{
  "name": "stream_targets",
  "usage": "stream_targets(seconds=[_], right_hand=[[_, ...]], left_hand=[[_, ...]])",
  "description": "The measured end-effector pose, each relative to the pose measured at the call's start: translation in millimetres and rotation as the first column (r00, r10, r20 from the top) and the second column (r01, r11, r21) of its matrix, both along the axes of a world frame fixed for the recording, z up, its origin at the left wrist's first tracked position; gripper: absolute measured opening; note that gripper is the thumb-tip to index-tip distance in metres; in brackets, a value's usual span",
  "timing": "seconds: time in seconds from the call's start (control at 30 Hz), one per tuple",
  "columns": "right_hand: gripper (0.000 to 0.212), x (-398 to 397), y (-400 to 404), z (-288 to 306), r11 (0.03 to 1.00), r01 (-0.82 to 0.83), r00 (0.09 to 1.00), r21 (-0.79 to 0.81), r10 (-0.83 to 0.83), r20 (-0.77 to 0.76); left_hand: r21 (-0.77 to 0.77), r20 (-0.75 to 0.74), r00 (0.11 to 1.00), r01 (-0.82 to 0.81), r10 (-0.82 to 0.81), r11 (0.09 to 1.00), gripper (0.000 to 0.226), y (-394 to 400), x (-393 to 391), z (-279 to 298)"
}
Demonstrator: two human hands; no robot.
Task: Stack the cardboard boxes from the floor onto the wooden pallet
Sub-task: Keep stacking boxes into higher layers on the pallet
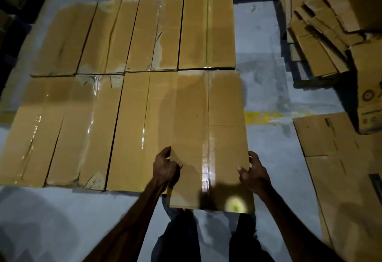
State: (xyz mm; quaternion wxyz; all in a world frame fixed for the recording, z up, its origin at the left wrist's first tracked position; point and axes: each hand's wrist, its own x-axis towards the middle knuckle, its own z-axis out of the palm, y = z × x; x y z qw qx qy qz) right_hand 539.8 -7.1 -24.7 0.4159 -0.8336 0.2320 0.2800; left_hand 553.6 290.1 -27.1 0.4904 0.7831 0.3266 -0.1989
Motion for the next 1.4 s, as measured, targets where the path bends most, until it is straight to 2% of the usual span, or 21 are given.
stream_targets(seconds=[0.13, 0.47, 0.6, 0.73, 0.87, 1.0, 1.1, 1.17, 1.3, 1.4], right_hand=[[0.065, -7, 0, -22, 1.000, 0.004, 0.999, -0.026, -0.003, 0.048], [0.063, 4, -5, -47, 0.999, 0.001, 0.993, 0.034, -0.005, 0.121], [0.065, 9, -6, -58, 0.999, -0.005, 0.994, 0.039, 0.001, 0.109], [0.065, 16, -6, -66, 0.998, -0.007, 0.995, 0.059, 0.001, 0.100], [0.062, 22, -5, -70, 0.997, -0.001, 0.995, 0.079, -0.007, 0.101], [0.075, 23, -6, -75, 0.993, -0.008, 0.991, 0.121, -0.009, 0.132], [0.062, 24, -6, -85, 0.993, 0.024, 0.995, 0.116, -0.034, 0.089], [0.063, 24, -7, -90, 0.993, 0.024, 0.996, 0.112, -0.033, 0.080], [0.067, 22, -9, -97, 0.992, 0.024, 0.995, 0.121, -0.036, 0.097], [0.066, 22, -8, -100, 0.992, 0.026, 0.994, 0.123, -0.038, 0.102]], left_hand=[[0.062, 0.049, 0.998, -0.042, 0.039, 0.997, 0.071, -5, -8, -12], [0.118, 0.118, 0.992, -0.066, 0.052, 0.991, 0.075, -9, 4, -38], [0.178, 0.165, 0.986, -0.025, -0.005, 0.984, 0.060, -13, 7, -44], [0.218, 0.219, 0.974, 0.008, -0.056, 0.976, 0.059, -11, 13, -56], [0.268, 0.187, 0.976, 0.063, -0.116, 0.961, 0.055, -2, 18, -81], [0.296, 0.174, 0.972, 0.100, -0.156, 0.950, 0.037, 7, 15, -105], [0.322, 0.170, 0.968, 0.124, -0.186, 0.939, 0.046, 9, 12, -115], [0.349, 0.169, 0.961, 0.147, -0.217, 0.925, 0.043, 11, 10, -123], [0.347, 0.225, 0.959, 0.087, -0.173, 0.934, 0.067, 7, 8, -115], [0.368, 0.222, 0.956, 0.097, -0.189, 0.925, 0.065, -5, 9, -98]])
